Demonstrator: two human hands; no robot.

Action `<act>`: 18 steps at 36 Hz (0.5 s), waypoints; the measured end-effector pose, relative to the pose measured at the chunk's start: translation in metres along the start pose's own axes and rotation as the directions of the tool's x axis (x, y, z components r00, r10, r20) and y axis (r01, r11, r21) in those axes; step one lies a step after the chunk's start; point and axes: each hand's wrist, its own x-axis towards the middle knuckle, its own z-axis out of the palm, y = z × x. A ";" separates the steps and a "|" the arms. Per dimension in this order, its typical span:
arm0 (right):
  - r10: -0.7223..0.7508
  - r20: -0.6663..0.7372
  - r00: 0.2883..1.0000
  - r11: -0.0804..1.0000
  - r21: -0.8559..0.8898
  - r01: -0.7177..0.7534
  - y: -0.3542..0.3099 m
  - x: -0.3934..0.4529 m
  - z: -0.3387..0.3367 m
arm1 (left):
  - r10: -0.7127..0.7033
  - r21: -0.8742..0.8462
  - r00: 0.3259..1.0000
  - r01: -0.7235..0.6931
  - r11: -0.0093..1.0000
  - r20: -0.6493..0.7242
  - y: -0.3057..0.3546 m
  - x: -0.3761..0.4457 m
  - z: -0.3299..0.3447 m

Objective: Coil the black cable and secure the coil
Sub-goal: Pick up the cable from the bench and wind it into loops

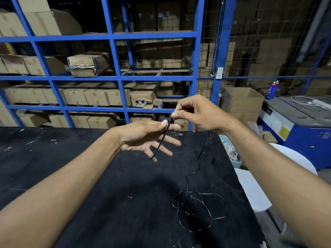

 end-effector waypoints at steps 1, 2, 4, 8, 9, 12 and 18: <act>-0.006 0.007 1.000 1.000 0.007 0.006 0.002 0.001 0.000 | -0.010 0.006 0.999 0.010 1.000 0.036 0.001 -0.001 0.000; -0.017 0.014 1.000 1.000 0.018 0.016 0.005 0.002 0.001 | -0.015 0.001 0.997 0.015 1.000 0.075 0.001 -0.001 0.001; -0.037 0.020 0.999 0.997 0.070 0.036 0.008 0.005 0.001 | -0.011 -0.034 0.987 0.016 0.999 0.162 0.001 -0.002 0.002; -0.050 0.013 0.999 0.944 0.327 0.043 0.018 0.006 0.005 | 0.091 -0.171 0.948 -0.039 0.985 0.305 -0.001 -0.004 0.008; -0.021 0.008 1.000 0.904 0.427 0.015 0.022 0.004 0.009 | 0.134 -0.205 0.937 -0.069 0.976 0.323 -0.001 -0.003 0.010; 0.114 0.015 0.993 0.739 0.667 -0.094 0.034 -0.003 0.029 | 0.285 -0.315 0.894 -0.175 0.933 0.347 0.000 0.000 0.016; 0.340 0.052 0.939 0.518 0.823 -0.233 0.044 -0.023 0.091 | 0.487 -0.445 0.860 -0.380 0.811 0.155 0.016 0.003 0.017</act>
